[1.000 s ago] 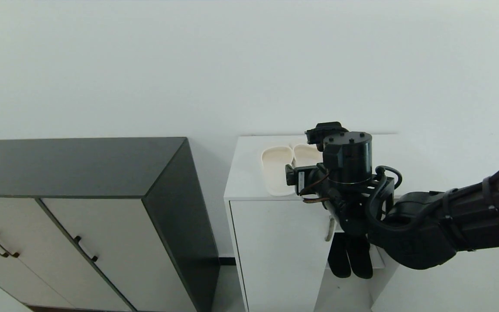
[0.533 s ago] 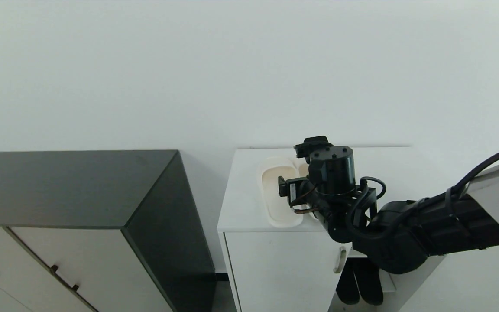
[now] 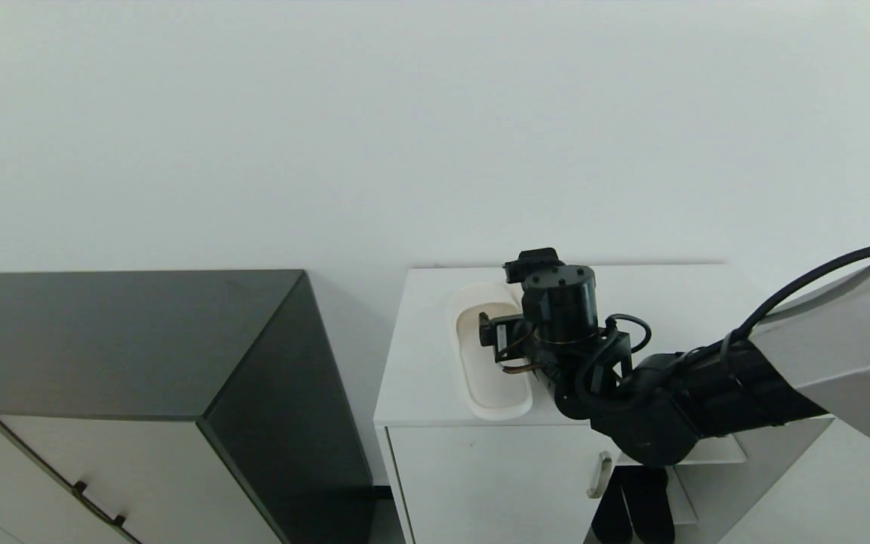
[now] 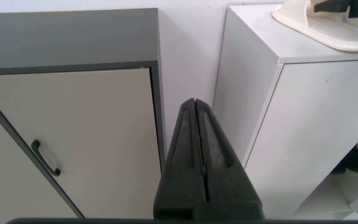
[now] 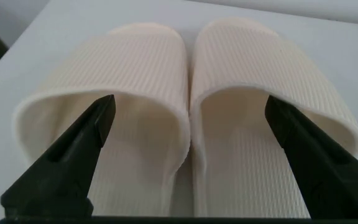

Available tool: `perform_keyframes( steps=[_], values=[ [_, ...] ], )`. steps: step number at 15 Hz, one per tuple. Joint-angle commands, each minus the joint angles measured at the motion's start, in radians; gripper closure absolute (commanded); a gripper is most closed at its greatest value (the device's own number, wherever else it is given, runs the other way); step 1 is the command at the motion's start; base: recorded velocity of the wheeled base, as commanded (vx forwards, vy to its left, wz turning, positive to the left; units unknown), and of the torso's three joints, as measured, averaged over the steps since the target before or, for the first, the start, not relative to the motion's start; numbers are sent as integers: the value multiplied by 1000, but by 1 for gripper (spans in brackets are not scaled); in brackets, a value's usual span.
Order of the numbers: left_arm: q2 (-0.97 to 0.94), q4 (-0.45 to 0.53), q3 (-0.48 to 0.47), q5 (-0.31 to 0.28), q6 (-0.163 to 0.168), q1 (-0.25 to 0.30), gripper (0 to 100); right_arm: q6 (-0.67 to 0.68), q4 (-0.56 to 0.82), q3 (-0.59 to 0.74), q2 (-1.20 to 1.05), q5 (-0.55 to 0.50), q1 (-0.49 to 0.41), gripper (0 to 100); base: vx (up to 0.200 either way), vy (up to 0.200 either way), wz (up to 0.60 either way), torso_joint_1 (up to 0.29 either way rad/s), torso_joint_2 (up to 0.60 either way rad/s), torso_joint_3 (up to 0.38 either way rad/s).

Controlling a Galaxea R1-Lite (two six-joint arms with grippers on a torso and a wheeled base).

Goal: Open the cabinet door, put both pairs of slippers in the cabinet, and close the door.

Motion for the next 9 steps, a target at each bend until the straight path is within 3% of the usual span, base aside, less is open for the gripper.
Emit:
perform_keyframes(
  steps=[1,6,7,9],
  values=[
    [1,0,0,0,0,-1,100,-1,0,-53,56,0,-16,0,0,0,0,0,0,0],
    [1,0,0,0,0,0,100,-3,6,-121,105,0,-32,0,0,0,0,0,0,0],
    [1,0,0,0,0,0,100,-3,4,-130,111,0,-34,100,0,0,0,0,0,0],
    [1,0,0,0,0,0,100,-4,4,-130,108,-2,-35,100,0,0,0,0,0,0]
  ],
)
